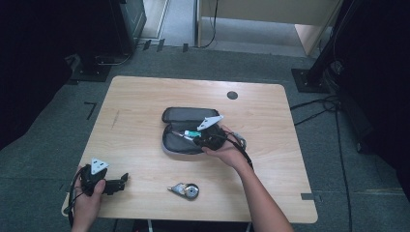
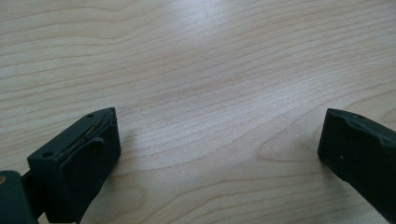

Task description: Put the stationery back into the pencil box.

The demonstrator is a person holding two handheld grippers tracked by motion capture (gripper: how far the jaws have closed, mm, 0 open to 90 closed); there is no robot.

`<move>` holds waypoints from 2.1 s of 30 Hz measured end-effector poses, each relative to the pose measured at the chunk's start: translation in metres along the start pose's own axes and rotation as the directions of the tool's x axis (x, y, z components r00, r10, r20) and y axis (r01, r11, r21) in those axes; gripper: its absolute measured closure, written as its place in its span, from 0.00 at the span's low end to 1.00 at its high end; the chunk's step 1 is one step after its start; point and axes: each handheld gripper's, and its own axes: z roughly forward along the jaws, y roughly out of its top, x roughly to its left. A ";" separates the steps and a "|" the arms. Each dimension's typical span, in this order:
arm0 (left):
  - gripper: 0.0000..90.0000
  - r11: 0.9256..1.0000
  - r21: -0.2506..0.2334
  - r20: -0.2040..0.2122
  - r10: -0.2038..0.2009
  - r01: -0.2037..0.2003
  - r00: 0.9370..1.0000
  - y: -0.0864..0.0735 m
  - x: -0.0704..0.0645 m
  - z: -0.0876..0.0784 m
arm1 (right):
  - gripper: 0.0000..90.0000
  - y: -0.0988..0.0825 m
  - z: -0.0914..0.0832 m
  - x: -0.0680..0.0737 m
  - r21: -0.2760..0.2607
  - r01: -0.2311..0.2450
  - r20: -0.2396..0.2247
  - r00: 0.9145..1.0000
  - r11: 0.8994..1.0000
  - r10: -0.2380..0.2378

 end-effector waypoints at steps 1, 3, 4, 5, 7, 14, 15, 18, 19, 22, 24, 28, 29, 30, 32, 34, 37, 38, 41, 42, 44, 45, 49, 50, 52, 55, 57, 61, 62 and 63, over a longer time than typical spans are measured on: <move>0.00 1.000 0.000 0.000 0.000 0.000 1.000 0.000 0.000 0.000 | 0.90 -0.001 0.001 0.000 0.000 -0.001 0.007 1.000 1.000 0.001; 0.00 1.000 0.000 0.000 0.000 0.000 1.000 0.000 0.000 0.000 | 0.90 -0.002 0.002 0.000 0.003 0.001 0.016 1.000 1.000 -0.001; 0.00 1.000 0.000 0.000 0.000 0.000 1.000 0.000 0.000 0.000 | 0.90 -0.002 0.003 0.000 0.004 0.000 0.025 1.000 1.000 0.000; 0.00 1.000 0.000 0.000 0.000 0.000 1.000 0.000 0.000 0.000 | 0.90 -0.002 0.003 0.000 0.004 0.000 0.025 1.000 1.000 0.000; 0.00 1.000 0.000 0.000 0.000 0.000 1.000 0.000 0.000 0.000 | 0.88 -0.002 0.003 0.000 -0.001 0.000 0.064 0.998 1.000 0.000; 0.00 1.000 0.000 0.000 0.000 0.000 1.000 0.000 0.000 0.000 | 0.83 -0.003 0.001 0.002 -0.015 0.001 0.140 0.990 1.000 0.001; 0.00 1.000 0.000 0.000 0.000 0.000 1.000 0.000 0.000 0.000 | 0.82 -0.003 0.000 0.001 -0.027 -0.002 0.146 0.989 1.000 0.006; 0.00 1.000 0.001 0.000 0.001 -0.001 1.000 0.000 0.000 0.000 | 0.77 -0.003 -0.006 0.000 -0.053 -0.025 0.141 0.990 0.998 0.032; 0.00 1.000 0.000 0.000 0.000 0.000 1.000 0.000 0.000 0.000 | 0.76 -0.003 -0.008 0.000 -0.064 -0.032 0.138 0.990 0.997 0.041; 0.00 1.000 0.000 0.000 0.000 0.000 1.000 0.000 0.000 0.000 | 0.70 -0.003 -0.015 0.002 -0.092 -0.043 0.129 0.990 0.995 0.054; 0.00 1.000 0.000 0.000 0.000 0.000 1.000 0.000 0.000 0.000 | 0.66 -0.004 -0.019 0.004 -0.102 -0.052 0.115 0.991 0.993 0.064; 0.00 1.000 0.001 0.000 0.000 0.000 1.000 0.000 0.000 0.000 | 0.53 -0.005 -0.027 0.011 -0.116 -0.061 0.075 0.995 0.991 0.070; 0.00 1.000 0.000 0.000 0.000 0.000 1.000 0.000 0.000 0.000 | 0.50 -0.006 -0.028 0.013 -0.120 -0.057 0.078 0.995 0.991 0.067; 0.00 1.000 0.001 0.000 0.000 0.000 1.000 0.000 0.000 0.000 | 0.48 -0.007 -0.030 0.014 -0.127 -0.062 0.073 0.995 0.990 0.072; 0.00 1.000 0.001 0.000 0.000 0.000 1.000 0.000 0.000 0.000 | 0.40 -0.008 -0.033 0.017 -0.142 -0.069 0.060 0.995 0.987 0.078; 0.00 1.000 0.001 0.000 0.000 0.000 1.000 0.000 0.000 0.000 | 0.35 -0.009 -0.035 0.018 -0.150 -0.073 0.064 0.994 0.986 0.083; 0.00 1.000 0.001 0.000 0.000 0.000 1.000 0.000 0.000 0.000 | 0.22 -0.012 -0.039 0.023 -0.159 -0.071 0.076 0.994 0.985 0.084; 0.00 1.000 0.001 0.000 0.000 0.000 1.000 0.000 0.000 0.000 | 0.17 -0.013 -0.040 0.025 -0.154 -0.067 0.076 0.994 0.986 0.079; 0.00 1.000 0.001 0.000 0.000 0.000 1.000 0.000 0.000 0.000 | 0.00 -0.017 -0.042 0.035 -0.146 -0.045 0.070 0.996 0.988 0.056; 0.00 1.000 0.001 0.000 0.000 0.000 1.000 0.000 0.000 0.000 | 0.00 -0.018 -0.042 0.037 -0.148 -0.042 0.069 0.996 0.988 0.053; 0.00 1.000 0.001 0.000 -0.001 0.001 1.000 0.000 0.000 0.000 | 0.00 -0.020 -0.044 0.043 -0.153 -0.041 0.055 0.997 0.987 0.050; 0.00 1.000 0.001 0.001 0.001 -0.001 1.000 0.000 0.000 0.000 | 0.00 -0.020 -0.044 0.043 -0.153 -0.041 0.055 0.997 0.987 0.050; 0.00 1.000 0.000 0.000 0.001 -0.001 1.000 0.000 0.000 0.000 | 0.00 -0.024 -0.047 0.054 -0.152 -0.032 0.051 0.998 0.988 0.040; 0.00 1.000 0.001 0.000 0.000 0.000 1.000 0.000 0.000 0.000 | 0.00 -0.027 -0.048 0.058 -0.154 -0.027 0.050 0.998 0.988 0.035; 0.00 1.000 0.001 0.000 0.001 -0.001 1.000 0.000 0.000 0.000 | 0.00 -0.030 -0.049 0.062 -0.154 -0.032 0.048 0.998 0.988 0.040; 0.00 1.000 0.001 0.000 0.001 -0.001 1.000 0.000 0.000 0.000 | 0.00 -0.035 -0.049 0.067 -0.151 -0.035 0.047 0.998 0.988 0.043; 0.00 1.000 0.001 0.000 0.000 0.000 1.000 0.000 0.000 0.000 | 0.00 -0.039 -0.049 0.071 -0.148 -0.039 0.048 0.998 0.988 0.046; 0.00 1.000 0.001 0.000 0.000 0.000 1.000 0.000 0.000 0.000 | 0.00 -0.046 -0.049 0.078 -0.153 -0.039 0.040 0.998 0.987 0.045; 0.00 1.000 0.001 0.000 0.000 0.000 1.000 0.000 0.000 0.000 | 0.00 -0.047 -0.049 0.079 -0.151 -0.038 0.039 0.998 0.988 0.045; 0.00 1.000 0.001 0.000 0.000 0.000 1.000 0.000 0.000 0.000 | 0.00 -0.049 -0.049 0.081 -0.151 -0.040 0.035 0.998 0.988 0.046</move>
